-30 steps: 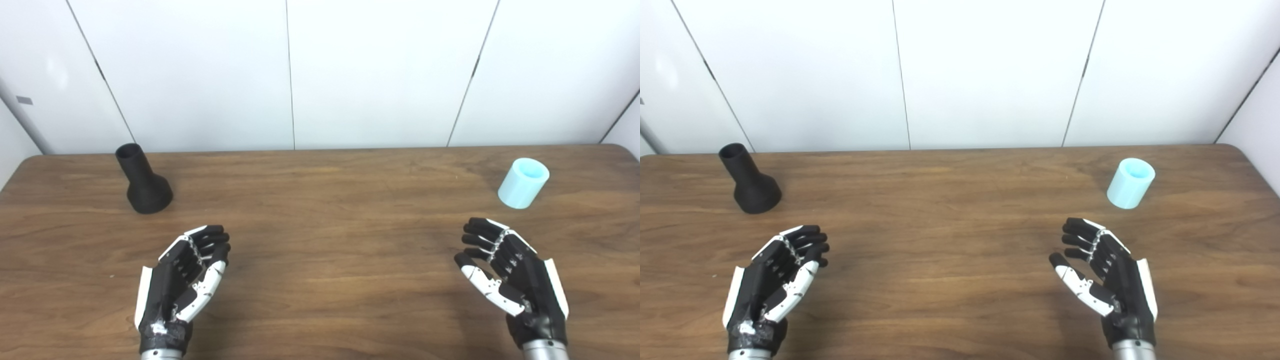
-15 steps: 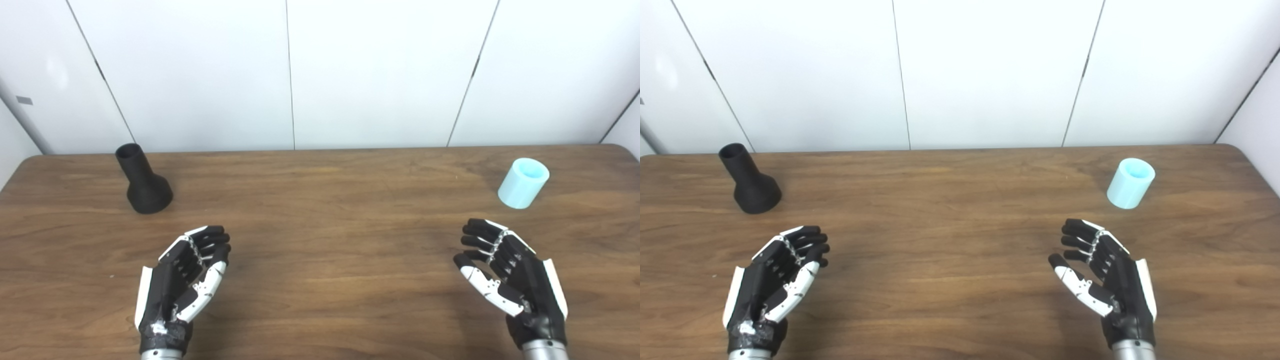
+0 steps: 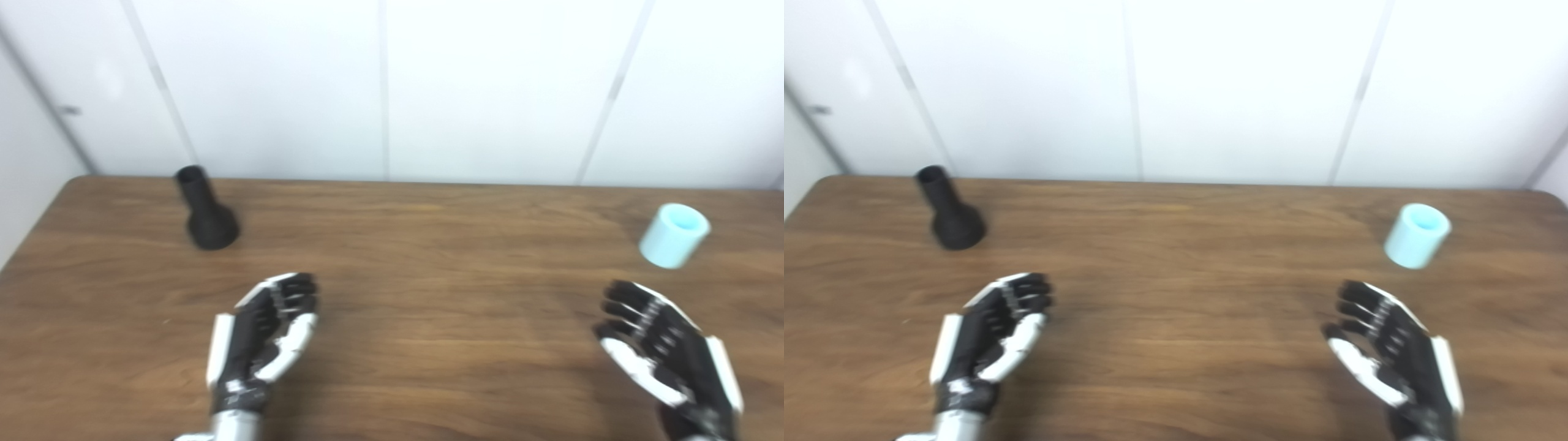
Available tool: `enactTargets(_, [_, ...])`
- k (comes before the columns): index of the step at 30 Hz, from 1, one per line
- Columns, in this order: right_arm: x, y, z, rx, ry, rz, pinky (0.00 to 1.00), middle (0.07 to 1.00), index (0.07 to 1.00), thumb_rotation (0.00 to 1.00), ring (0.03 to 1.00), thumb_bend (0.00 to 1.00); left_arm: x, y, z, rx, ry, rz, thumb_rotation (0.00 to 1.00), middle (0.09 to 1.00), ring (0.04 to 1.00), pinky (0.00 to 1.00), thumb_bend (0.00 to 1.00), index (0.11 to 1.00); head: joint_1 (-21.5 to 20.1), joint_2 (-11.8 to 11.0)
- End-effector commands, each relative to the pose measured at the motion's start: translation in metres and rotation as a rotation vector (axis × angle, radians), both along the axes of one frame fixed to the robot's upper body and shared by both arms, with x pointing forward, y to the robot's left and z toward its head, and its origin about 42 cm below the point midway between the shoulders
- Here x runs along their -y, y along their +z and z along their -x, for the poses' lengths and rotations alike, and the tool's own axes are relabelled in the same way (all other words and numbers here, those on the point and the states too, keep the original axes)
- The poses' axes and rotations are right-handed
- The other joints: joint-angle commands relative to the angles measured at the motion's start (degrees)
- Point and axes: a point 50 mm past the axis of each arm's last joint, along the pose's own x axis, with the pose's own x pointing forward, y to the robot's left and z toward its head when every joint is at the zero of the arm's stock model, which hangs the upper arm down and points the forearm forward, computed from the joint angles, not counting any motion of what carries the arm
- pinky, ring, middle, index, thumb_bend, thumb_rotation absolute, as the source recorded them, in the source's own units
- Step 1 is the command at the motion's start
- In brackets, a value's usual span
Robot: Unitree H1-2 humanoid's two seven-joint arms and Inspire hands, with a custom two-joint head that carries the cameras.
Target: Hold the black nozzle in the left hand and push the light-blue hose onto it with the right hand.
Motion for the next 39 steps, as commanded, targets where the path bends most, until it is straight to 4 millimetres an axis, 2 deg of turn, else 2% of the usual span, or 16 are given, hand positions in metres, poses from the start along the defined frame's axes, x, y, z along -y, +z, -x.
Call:
enactTargets(1, [0.009, 0.012, -0.003, 0.072, 0.012, 0.005, 0.66, 0.733, 0.71, 0.0, 0.725, 0.23, 0.021, -0.007, 0.017, -0.015, 0.041, 0.062, 0.2, 0.657, 0.635, 0.56, 0.33, 0.648, 1.21, 0.05])
enactTargets(3, [0.013, 0.011, -0.005, 0.069, 0.008, 0.013, 0.68, 0.738, 0.719, 0.0, 0.735, 0.23, 0.027, -0.007, 0.015, -0.013, 0.034, 0.062, 0.21, 0.659, 0.638, 0.55, 0.32, 0.648, 2.22, -0.01])
enactTargets(8, [0.017, 0.01, -0.009, 0.065, -0.002, 0.044, 0.63, 0.713, 0.699, 0.0, 0.684, 0.21, 0.033, -0.01, 0.009, -0.01, 0.023, 0.05, 0.27, 0.662, 0.633, 0.55, 0.32, 0.65, 2.21, -0.49])
enactTargets(15, [0.015, 0.008, -0.014, 0.063, -0.012, 0.024, 0.6, 0.715, 0.695, 0.0, 0.679, 0.23, 0.031, -0.01, 0.005, -0.02, 0.061, 0.03, 0.24, 0.662, 0.629, 0.54, 0.31, 0.652, 2.23, -0.86])
enactTargets(17, [0.014, 0.007, -0.016, 0.059, -0.017, 0.015, 0.6, 0.718, 0.697, 0.0, 0.688, 0.23, 0.025, -0.003, 0.001, -0.024, 0.109, 0.009, 0.22, 0.686, 0.654, 0.55, 0.29, 0.678, 2.44, -0.88])
enactTargets(19, [0.015, 0.007, -0.019, 0.059, -0.02, 0.008, 0.61, 0.721, 0.698, 0.0, 0.694, 0.23, 0.016, 0.006, -0.003, -0.01, 0.172, 0.025, 0.19, 0.711, 0.685, 0.59, 0.32, 0.705, 2.92, -0.88])
enactTargets(20, [0.015, 0.007, -0.019, 0.06, -0.019, 0.007, 0.61, 0.72, 0.696, 0.0, 0.694, 0.23, 0.01, 0.009, -0.005, 0.002, 0.214, 0.014, 0.17, 0.721, 0.699, 0.62, 0.37, 0.715, 3.05, -0.9])
enactTargets(23, [0.016, 0.008, -0.02, 0.066, -0.014, 0.01, 0.61, 0.718, 0.69, 0.0, 0.695, 0.22, -0.011, 0.011, -0.01, 0.044, 0.285, 0.002, 0.2, 0.759, 0.746, 0.67, 0.59, 0.756, 3.44, -0.66])
enactTargets(25, [0.017, 0.009, -0.02, 0.066, -0.013, 0.011, 0.61, 0.717, 0.688, 0.01, 0.693, 0.22, -0.027, 0.011, -0.015, 0.07, 0.313, -0.033, 0.2, 0.793, 0.783, 0.7, 0.63, 0.785, 4.19, -0.51])
enactTargets(28, [0.019, 0.01, -0.02, 0.071, -0.007, 0.005, 0.61, 0.721, 0.691, 0.03, 0.697, 0.23, -0.05, 0.033, -0.017, 0.096, 0.405, -0.107, 0.24, 0.813, 0.796, 0.7, 0.72, 0.828, 5.0, -0.51])
enactTargets(30, [0.02, 0.01, -0.02, 0.073, -0.003, 0.003, 0.61, 0.718, 0.686, 0.06, 0.698, 0.23, -0.063, 0.039, -0.018, 0.11, 0.449, -0.16, 0.25, 0.81, 0.783, 0.7, 0.75, 0.845, 5.34, -0.58])
enactTargets(33, [0.022, 0.01, -0.02, 0.069, -0.005, 0.005, 0.6, 0.713, 0.678, 0.13, 0.695, 0.25, -0.078, 0.042, -0.02, 0.108, 0.478, -0.185, 0.22, 0.84, 0.824, 0.76, 0.74, 0.879, 6.12, -0.54])
enactTargets(36, [0.023, 0.011, -0.02, 0.07, 0.004, 0.006, 0.59, 0.714, 0.677, 0.12, 0.696, 0.24, -0.084, 0.043, -0.023, 0.09, 0.489, -0.22, 0.22, 0.836, 0.832, 0.78, 0.76, 0.869, 6.64, -0.5])
enactTargets(39, [0.023, 0.011, -0.02, 0.067, 0.008, 0.004, 0.58, 0.709, 0.67, 0.17, 0.692, 0.25, -0.085, 0.044, -0.026, 0.077, 0.468, -0.233, 0.19, 0.849, 0.839, 0.79, 0.78, 0.884, 6.96, -0.71])
